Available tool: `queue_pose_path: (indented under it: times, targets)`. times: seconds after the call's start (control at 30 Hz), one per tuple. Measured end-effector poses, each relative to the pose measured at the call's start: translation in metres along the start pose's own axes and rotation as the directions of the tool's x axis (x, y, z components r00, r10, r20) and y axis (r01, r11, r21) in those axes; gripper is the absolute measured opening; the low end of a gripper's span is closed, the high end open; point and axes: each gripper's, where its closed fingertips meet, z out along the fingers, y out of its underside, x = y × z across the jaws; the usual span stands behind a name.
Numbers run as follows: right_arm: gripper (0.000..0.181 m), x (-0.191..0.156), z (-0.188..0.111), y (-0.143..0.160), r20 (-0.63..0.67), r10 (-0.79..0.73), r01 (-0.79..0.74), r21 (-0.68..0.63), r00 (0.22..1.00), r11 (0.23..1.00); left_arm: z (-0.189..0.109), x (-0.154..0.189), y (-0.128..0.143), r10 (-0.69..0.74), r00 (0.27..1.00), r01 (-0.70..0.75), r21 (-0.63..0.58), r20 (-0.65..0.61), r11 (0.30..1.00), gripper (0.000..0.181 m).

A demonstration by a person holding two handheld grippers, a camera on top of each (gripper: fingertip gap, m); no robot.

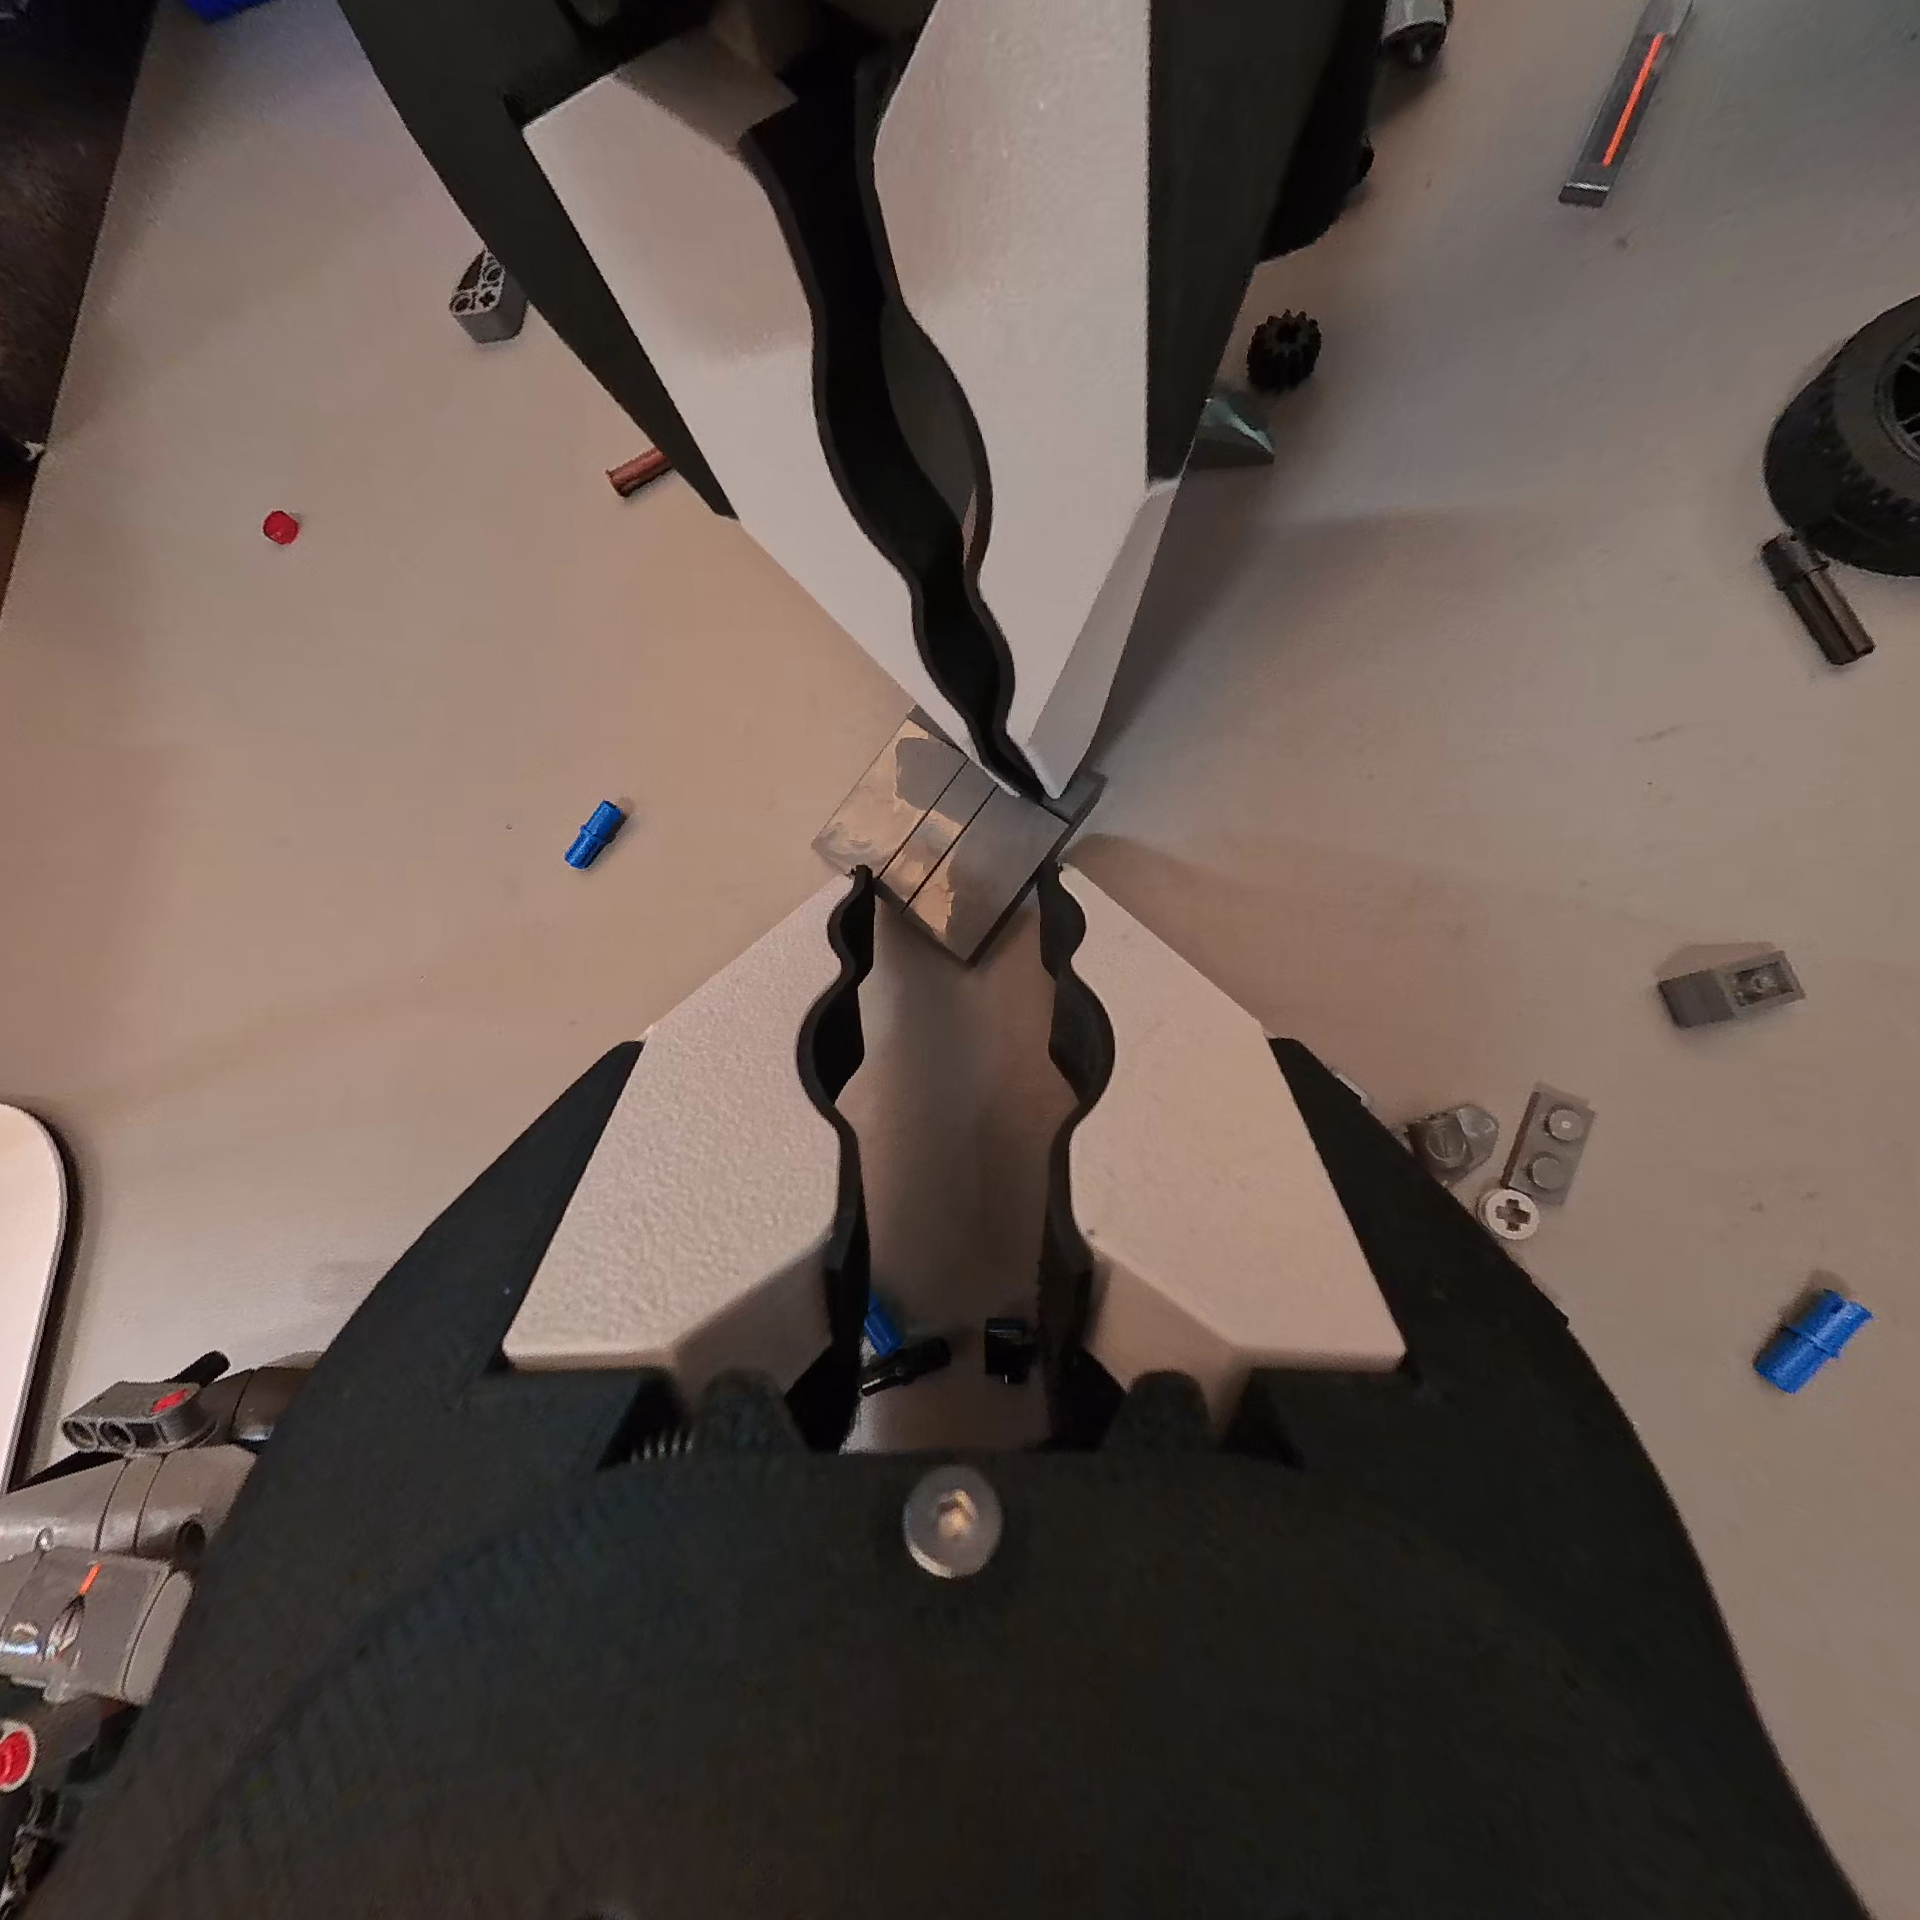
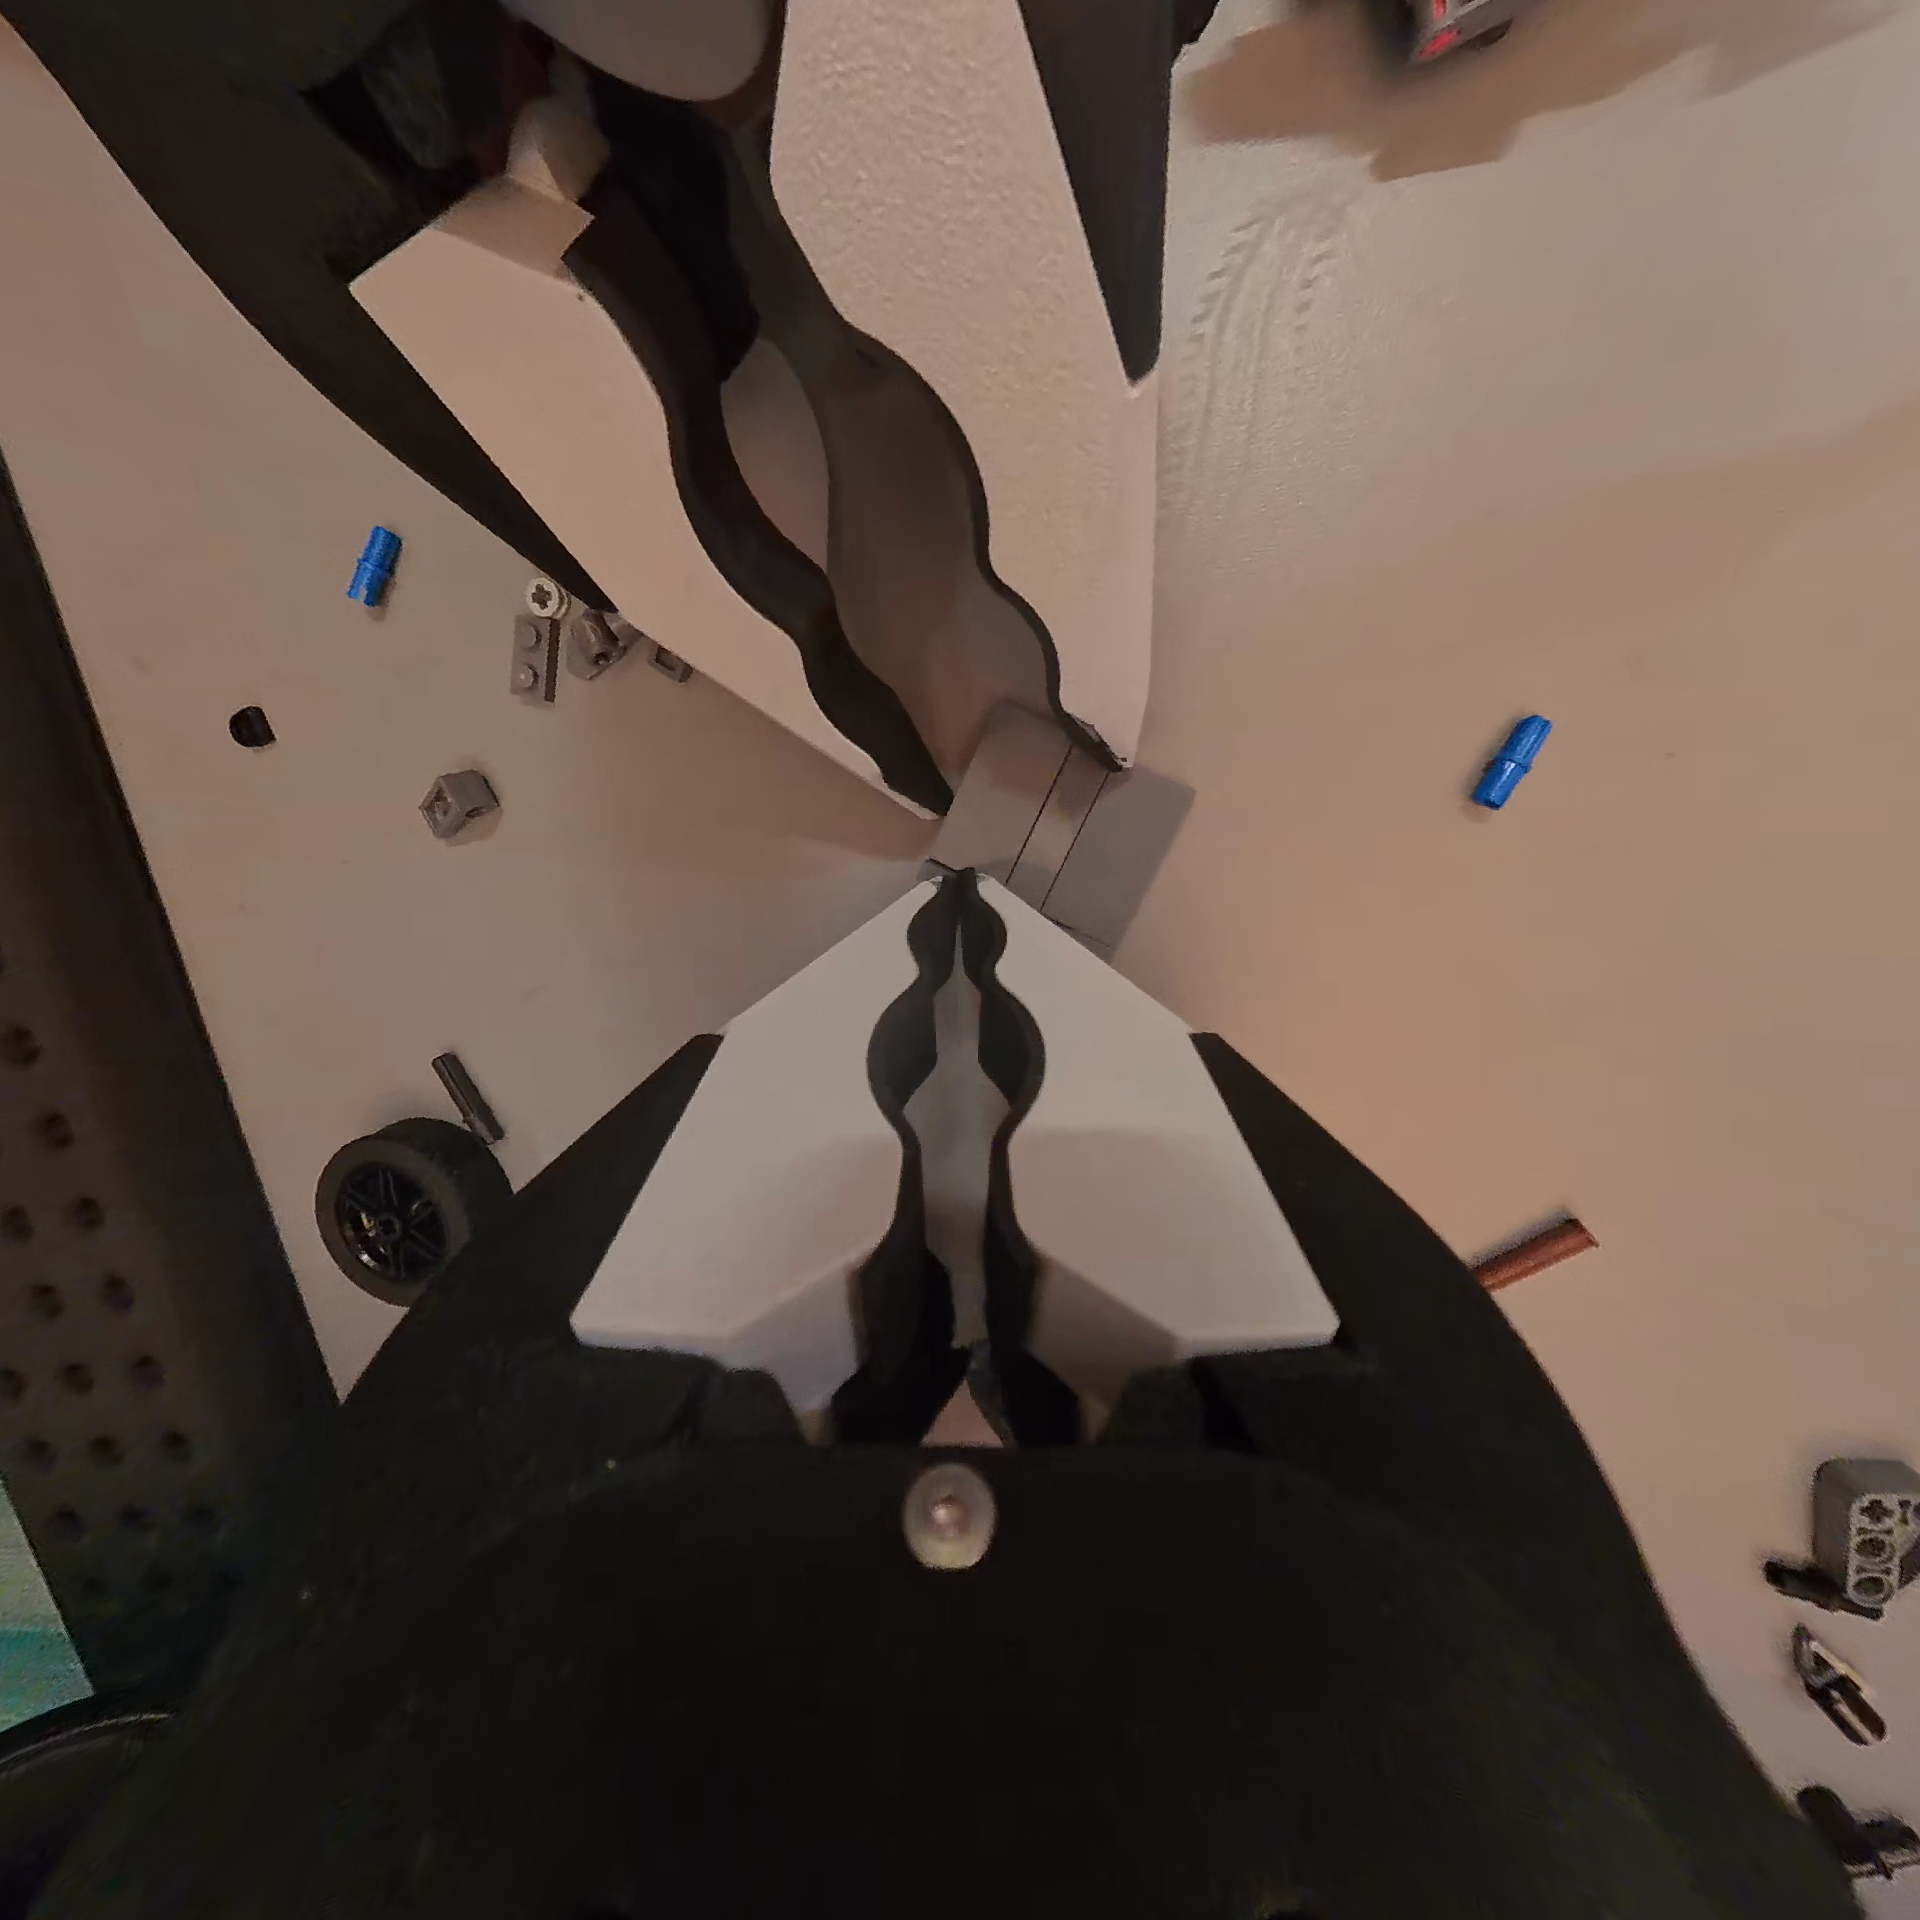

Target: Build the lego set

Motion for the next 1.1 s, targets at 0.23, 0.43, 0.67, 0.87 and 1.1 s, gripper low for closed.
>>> queue_pose_path:
  times: [0.23,0.43,0.67,0.87,1.1]
  targets:
    - [0.000,-0.0004,0.0003,-0.0001,0.004,0.003,-0.003,0.002,1.000,1.000,-0.0001,0.0002,0.0001,-0.004,1.000,0.004,-0.006,0.002,1.000,0.029]
    - [0.000,-0.0013,0.0006,-0.0002,0.005,0.000,0.000,0.001,1.000,1.000,0.0000,0.0007,0.0000,-0.008,1.000,0.008,-0.009,0.001,1.000,0.029]
    - [0.000,-0.0023,0.0011,-0.0001,0.000,0.013,-0.013,-0.005,1.000,1.000,0.0002,0.0012,-0.0001,-0.022,1.000,0.022,-0.015,-0.001,1.000,0.029]
    - [0.000,-0.0029,0.0021,-0.0006,-0.025,0.020,-0.021,-0.023,0.999,1.000,0.0002,0.0018,-0.0002,-0.027,1.000,0.027,-0.021,-0.005,0.999,0.030]
    - [0.000,-0.0039,0.0030,-0.0012,-0.055,0.005,-0.007,-0.031,0.998,0.999,0.0003,0.0022,-0.0002,-0.026,1.000,0.026,-0.021,-0.009,0.999,0.031]
